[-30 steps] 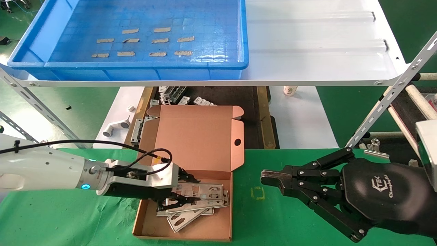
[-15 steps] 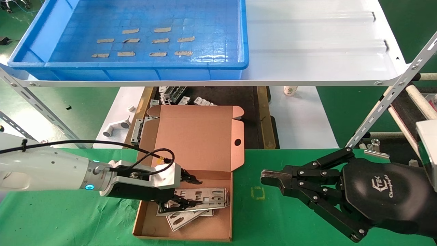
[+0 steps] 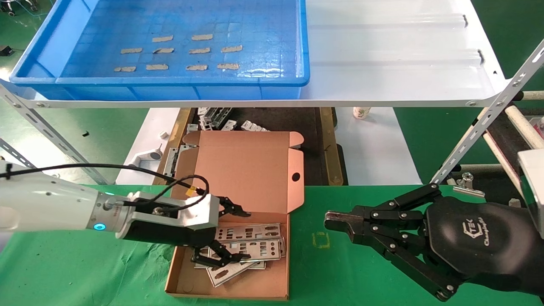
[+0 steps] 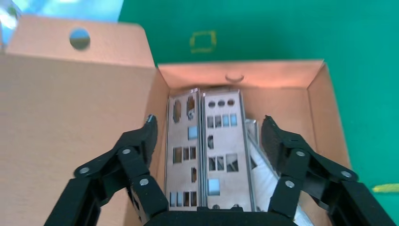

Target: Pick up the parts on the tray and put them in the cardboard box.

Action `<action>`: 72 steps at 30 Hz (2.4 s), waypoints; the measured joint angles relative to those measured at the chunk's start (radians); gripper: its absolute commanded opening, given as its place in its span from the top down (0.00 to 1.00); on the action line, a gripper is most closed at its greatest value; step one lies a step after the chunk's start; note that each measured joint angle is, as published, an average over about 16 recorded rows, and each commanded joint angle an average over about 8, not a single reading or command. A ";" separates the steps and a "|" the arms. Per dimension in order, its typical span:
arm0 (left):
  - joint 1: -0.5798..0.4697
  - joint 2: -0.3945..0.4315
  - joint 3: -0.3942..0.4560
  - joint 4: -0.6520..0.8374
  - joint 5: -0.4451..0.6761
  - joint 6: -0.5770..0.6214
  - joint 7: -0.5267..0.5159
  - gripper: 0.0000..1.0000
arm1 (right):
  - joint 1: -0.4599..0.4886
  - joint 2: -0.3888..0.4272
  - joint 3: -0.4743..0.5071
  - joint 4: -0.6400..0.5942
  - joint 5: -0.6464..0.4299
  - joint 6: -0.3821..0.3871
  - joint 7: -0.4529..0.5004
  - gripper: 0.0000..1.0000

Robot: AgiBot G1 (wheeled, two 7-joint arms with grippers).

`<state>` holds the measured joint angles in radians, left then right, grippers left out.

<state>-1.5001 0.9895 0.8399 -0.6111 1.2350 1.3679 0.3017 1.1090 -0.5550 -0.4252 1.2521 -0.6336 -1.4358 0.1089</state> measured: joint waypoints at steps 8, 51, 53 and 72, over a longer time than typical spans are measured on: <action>0.014 -0.041 -0.039 -0.054 -0.055 0.047 -0.042 0.00 | 0.000 0.000 0.000 0.000 0.000 0.000 0.000 0.00; 0.315 -0.288 -0.420 -0.507 -0.385 0.107 -0.370 0.00 | 0.000 0.000 0.000 0.000 0.000 0.000 0.000 0.00; 0.329 -0.300 -0.439 -0.529 -0.400 0.110 -0.386 0.00 | 0.000 0.000 0.000 0.000 0.000 0.000 0.000 0.00; 0.432 -0.384 -0.569 -0.683 -0.513 0.130 -0.494 0.00 | 0.000 0.000 0.000 0.000 0.000 0.000 0.000 0.00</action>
<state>-1.0678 0.6056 0.2711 -1.2944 0.7220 1.4977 -0.1920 1.1088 -0.5549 -0.4253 1.2518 -0.6334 -1.4355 0.1089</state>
